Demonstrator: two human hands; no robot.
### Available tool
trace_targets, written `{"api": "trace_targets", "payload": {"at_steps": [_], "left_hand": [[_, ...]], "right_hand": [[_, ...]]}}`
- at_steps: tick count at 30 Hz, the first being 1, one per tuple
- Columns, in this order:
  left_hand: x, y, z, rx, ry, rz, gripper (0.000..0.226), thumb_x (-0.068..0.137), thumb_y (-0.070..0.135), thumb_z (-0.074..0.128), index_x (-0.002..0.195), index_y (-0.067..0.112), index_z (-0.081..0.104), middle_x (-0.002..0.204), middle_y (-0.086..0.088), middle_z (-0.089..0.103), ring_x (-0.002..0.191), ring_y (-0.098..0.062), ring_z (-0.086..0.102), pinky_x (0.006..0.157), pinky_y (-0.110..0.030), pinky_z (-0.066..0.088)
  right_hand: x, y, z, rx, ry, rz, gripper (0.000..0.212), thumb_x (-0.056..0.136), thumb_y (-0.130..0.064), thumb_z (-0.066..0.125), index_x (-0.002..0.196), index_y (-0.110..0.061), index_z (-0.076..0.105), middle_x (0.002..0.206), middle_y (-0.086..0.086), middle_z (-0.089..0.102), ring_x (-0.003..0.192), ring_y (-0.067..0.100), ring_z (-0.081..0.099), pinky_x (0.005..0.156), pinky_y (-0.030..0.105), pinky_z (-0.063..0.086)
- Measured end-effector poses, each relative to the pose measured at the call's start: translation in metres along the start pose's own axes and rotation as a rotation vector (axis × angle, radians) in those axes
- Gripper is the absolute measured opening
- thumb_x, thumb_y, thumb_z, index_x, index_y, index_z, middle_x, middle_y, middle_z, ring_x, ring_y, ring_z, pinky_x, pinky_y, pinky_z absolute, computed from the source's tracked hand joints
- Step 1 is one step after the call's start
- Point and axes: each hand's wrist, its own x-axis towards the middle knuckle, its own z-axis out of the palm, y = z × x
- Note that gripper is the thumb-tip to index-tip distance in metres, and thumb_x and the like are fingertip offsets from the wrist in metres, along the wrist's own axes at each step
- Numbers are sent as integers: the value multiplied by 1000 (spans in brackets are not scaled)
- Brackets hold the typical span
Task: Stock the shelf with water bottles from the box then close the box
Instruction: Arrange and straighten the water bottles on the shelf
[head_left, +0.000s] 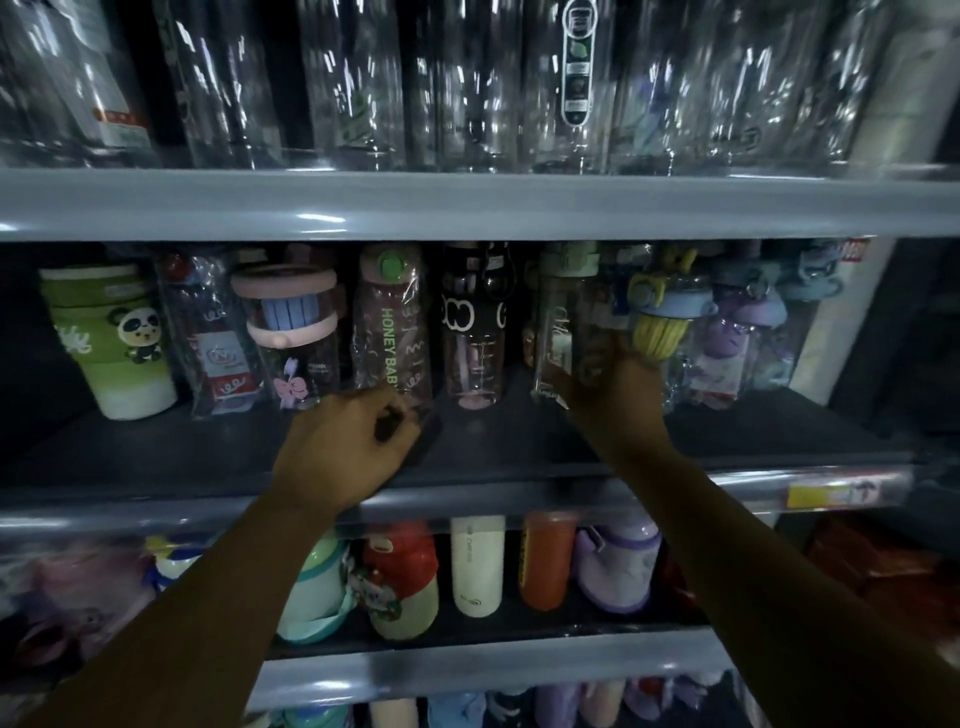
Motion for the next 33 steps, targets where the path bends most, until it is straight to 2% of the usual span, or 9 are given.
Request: {"api": "trace_targets", "payload": {"at_steps": [4, 8, 14, 16, 19, 22, 25, 29, 33], "left_hand": [[6, 12, 4, -74, 6, 18, 8, 92, 38, 63, 96, 34, 70, 90, 13, 74, 82, -14, 70, 77, -37, 59], [18, 40, 22, -207, -28, 34, 13, 94, 32, 66, 107, 30, 67, 95, 18, 72, 87, -8, 69, 81, -37, 58], [38, 69, 47, -486, -9, -85, 15, 95, 19, 68, 106, 28, 64, 93, 15, 69, 85, 3, 65, 81, -24, 54], [39, 75, 53, -526, 6, -95, 13, 95, 19, 69, 105, 28, 65, 93, 12, 69, 85, 1, 66, 82, -24, 54], [39, 84, 59, -566, 5, -140, 14, 96, 26, 69, 109, 27, 66, 95, 14, 70, 86, 2, 66, 84, -24, 54], [41, 99, 61, -615, 0, -173, 31, 95, 38, 70, 121, 23, 64, 99, 17, 69, 85, 17, 62, 74, -3, 44], [41, 110, 61, -648, -5, -213, 54, 89, 52, 72, 133, 22, 58, 114, 14, 67, 86, 20, 60, 67, 4, 40], [40, 108, 59, -631, 17, -205, 60, 81, 58, 77, 128, 24, 60, 112, 13, 70, 98, 5, 65, 79, -13, 52], [38, 98, 56, -603, 7, -176, 62, 71, 57, 83, 118, 25, 61, 100, 11, 74, 92, -2, 71, 86, -38, 61]], "right_hand": [[15, 6, 12, 7, -74, 82, 62, 86, -38, 78, 136, -10, 53, 123, 7, 65, 110, 23, 65, 75, 21, 40], [32, 9, 21, 56, -104, 180, 75, 78, -47, 83, 136, -10, 54, 131, 7, 62, 118, 27, 63, 77, 18, 39], [43, 22, 23, 92, -126, 192, 64, 84, -32, 82, 133, -5, 52, 120, 8, 70, 109, 24, 68, 74, 18, 41], [42, 25, 20, 46, -126, 142, 60, 80, -37, 84, 126, -7, 58, 112, 4, 71, 102, 21, 69, 70, 17, 41], [35, 29, 13, 67, -130, 103, 52, 73, -39, 88, 109, -11, 62, 93, -2, 73, 84, 15, 71, 67, 24, 53], [20, 23, 2, 118, -175, 65, 45, 77, -34, 87, 104, -15, 57, 82, -12, 68, 71, 1, 66, 56, 12, 51], [4, 14, -8, 220, -217, 20, 37, 81, -22, 83, 105, -19, 55, 80, -14, 65, 65, -7, 63, 54, 7, 46], [-7, 5, -16, 347, -395, -11, 39, 82, -9, 80, 96, -34, 53, 85, -17, 66, 71, -16, 62, 61, 5, 46], [-10, 1, -12, 397, -534, -45, 38, 82, -1, 79, 104, -25, 61, 98, -7, 72, 88, 1, 70, 79, 15, 55]]}}
